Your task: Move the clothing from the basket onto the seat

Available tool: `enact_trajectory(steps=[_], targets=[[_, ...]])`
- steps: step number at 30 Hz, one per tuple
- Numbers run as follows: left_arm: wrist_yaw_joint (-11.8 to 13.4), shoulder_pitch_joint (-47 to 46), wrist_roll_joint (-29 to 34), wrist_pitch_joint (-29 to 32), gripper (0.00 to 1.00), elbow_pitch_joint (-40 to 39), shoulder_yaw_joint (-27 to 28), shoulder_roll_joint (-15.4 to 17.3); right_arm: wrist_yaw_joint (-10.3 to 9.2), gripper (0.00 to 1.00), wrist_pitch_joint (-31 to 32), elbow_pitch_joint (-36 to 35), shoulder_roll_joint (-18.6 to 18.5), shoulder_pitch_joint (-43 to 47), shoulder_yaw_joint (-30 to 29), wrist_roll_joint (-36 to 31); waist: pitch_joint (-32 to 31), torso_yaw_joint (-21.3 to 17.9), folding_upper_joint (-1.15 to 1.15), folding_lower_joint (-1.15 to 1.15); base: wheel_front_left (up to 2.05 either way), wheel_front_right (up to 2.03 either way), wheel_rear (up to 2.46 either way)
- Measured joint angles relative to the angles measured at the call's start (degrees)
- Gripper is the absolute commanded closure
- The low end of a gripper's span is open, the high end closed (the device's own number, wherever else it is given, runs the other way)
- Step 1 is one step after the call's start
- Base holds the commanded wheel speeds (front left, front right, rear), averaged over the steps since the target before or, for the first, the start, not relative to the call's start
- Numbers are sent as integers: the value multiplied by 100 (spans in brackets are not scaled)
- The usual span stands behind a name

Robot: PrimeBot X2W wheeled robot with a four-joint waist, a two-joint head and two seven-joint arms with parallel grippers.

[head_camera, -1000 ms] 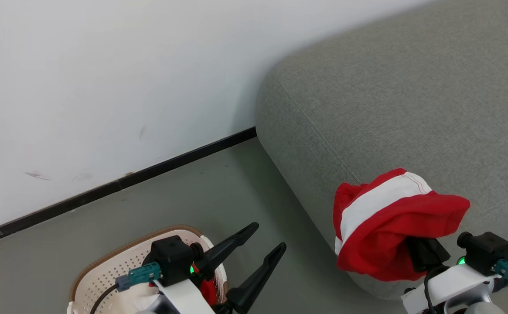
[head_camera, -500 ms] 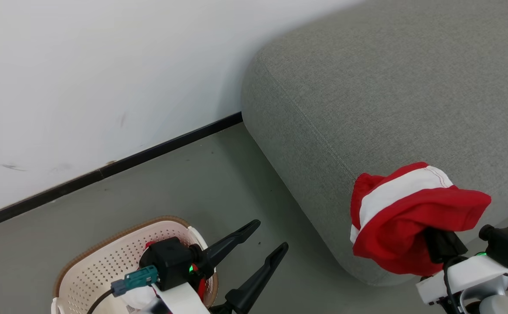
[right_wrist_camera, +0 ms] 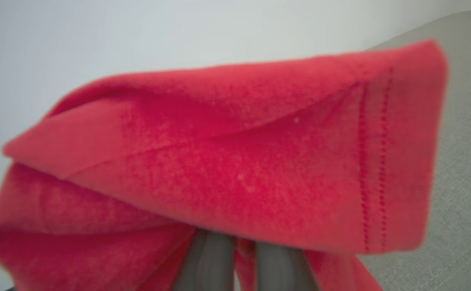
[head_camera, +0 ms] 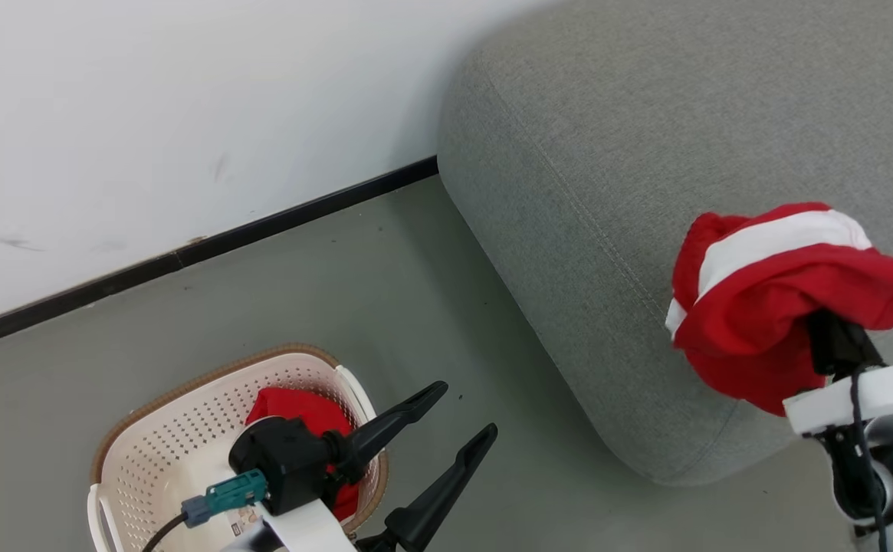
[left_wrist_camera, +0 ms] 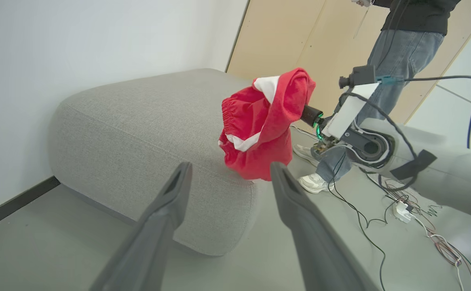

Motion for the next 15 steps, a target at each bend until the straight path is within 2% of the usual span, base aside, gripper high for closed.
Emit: enact_trajectory(steps=[15], targets=[[119,21,-2,124,0,-356,142,193,0,100,648,803,-246,-1680,-1190,647,563,312,0,0,0,0,0]])
